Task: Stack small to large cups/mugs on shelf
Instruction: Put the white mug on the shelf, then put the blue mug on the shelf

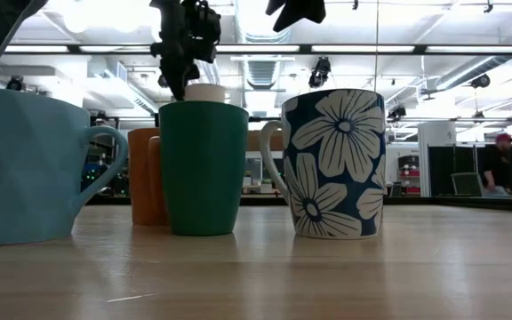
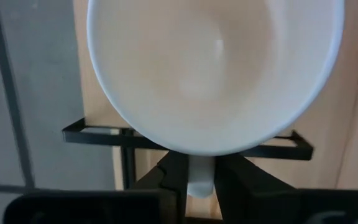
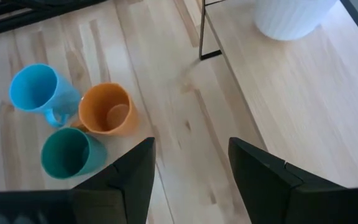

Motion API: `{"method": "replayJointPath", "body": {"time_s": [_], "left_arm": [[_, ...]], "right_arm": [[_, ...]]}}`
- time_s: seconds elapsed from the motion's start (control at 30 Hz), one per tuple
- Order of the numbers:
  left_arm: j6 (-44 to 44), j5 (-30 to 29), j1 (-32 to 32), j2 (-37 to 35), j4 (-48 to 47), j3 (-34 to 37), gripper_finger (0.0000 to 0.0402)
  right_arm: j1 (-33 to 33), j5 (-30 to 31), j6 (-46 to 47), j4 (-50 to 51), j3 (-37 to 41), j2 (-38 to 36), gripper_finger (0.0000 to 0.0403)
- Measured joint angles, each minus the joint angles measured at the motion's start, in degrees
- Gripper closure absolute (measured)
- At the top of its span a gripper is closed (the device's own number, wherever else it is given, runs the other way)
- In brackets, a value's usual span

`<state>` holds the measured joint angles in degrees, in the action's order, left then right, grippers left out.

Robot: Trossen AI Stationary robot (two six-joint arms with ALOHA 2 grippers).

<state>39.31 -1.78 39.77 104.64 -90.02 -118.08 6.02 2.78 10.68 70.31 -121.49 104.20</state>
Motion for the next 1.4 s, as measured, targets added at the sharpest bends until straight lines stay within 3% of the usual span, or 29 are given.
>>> {"method": "replayJointPath", "body": {"time_s": [0.13,0.43,0.7,0.83,0.97,1.07,1.23,1.4], "left_arm": [[-0.12,1.63,-0.04,-0.18,0.03,-0.06,0.0331],[-0.03,1.21,-0.02,-0.26,0.02,-0.02,0.0324],[-0.10,-5.10,-0.04,-1.70,0.02,-2.23,0.0323],[-4.37,-6.37,-0.51,-4.08,0.03,-5.05,0.0322],[-11.80,-6.15,-2.46,-8.99,0.06,-5.87,0.0322],[-17.67,-4.70,-6.35,-13.36,0.00,-3.95,0.0322],[-25.36,1.63,-17.90,-19.47,-0.02,1.07,0.0322],[-36.21,2.22,-29.84,-22.66,0.00,7.03,0.0322]], "right_arm": [[0.00,0.00,-0.01,0.25,0.00,0.00,0.0207],[0.00,0.02,-0.17,0.25,0.00,0.02,0.0207],[0.09,0.05,-0.32,-0.24,0.00,0.02,0.0207],[1.06,-0.17,-0.64,-1.13,0.00,-0.02,0.0207],[2.71,-8.59,2.08,-3.52,-0.89,-0.43,0.0207],[3.01,-14.67,4.09,-5.11,-2.38,-0.57,0.0207],[1.34,-18.41,5.47,-4.28,-2.95,-0.57,0.0207],[-1.57,-19.73,7.50,-0.13,-2.95,-0.58,0.0207]]}}
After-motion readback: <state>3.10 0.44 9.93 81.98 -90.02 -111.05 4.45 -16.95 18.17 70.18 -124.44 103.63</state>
